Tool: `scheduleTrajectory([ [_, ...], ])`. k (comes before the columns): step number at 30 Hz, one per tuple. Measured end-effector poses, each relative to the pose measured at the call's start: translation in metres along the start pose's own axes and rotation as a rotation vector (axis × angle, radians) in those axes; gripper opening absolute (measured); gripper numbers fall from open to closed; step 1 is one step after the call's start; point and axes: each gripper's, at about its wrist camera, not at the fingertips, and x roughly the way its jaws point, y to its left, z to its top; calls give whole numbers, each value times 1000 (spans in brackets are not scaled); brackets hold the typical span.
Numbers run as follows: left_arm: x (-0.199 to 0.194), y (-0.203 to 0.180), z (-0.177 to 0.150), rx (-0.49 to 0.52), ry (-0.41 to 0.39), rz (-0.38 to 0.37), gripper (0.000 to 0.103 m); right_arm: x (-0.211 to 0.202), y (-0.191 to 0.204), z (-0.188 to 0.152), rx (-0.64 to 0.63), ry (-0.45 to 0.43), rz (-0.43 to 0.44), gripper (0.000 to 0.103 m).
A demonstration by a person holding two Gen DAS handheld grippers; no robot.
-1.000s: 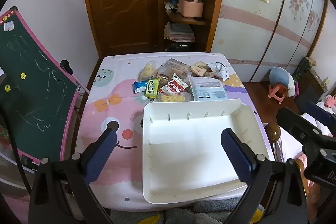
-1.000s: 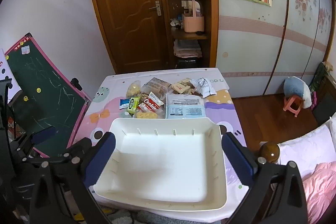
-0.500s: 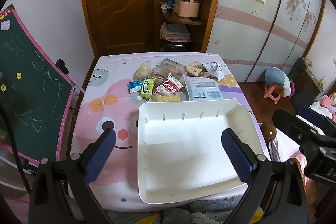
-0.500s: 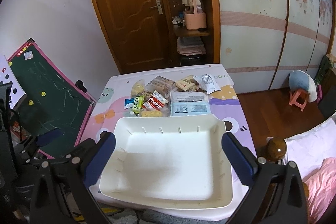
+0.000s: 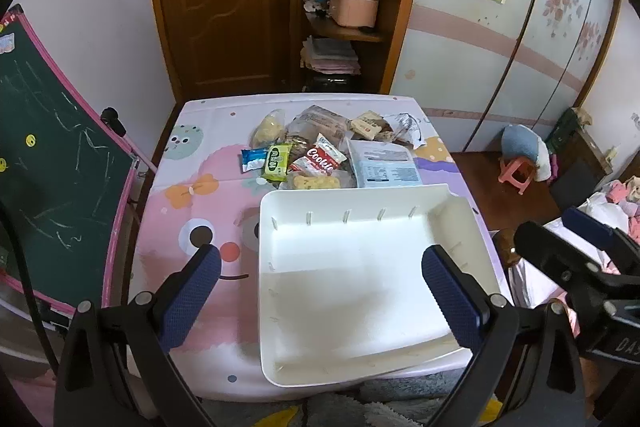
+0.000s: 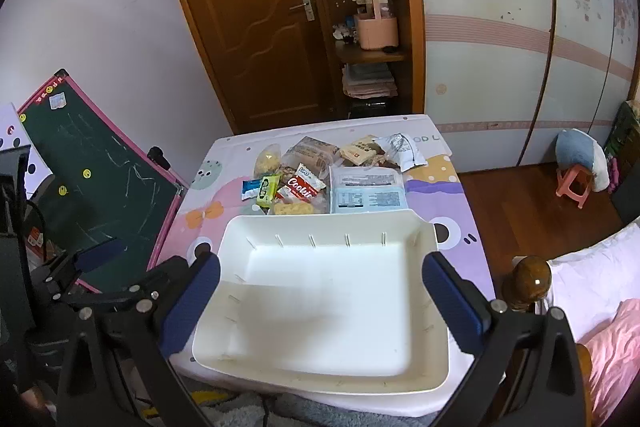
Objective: Organize snacks
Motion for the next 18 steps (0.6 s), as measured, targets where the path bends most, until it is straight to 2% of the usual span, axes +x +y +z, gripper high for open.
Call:
scheduleTrajectory([
  [18,4,11,4,-14,0,24,100,7,2,-1,-13,28,11,102],
])
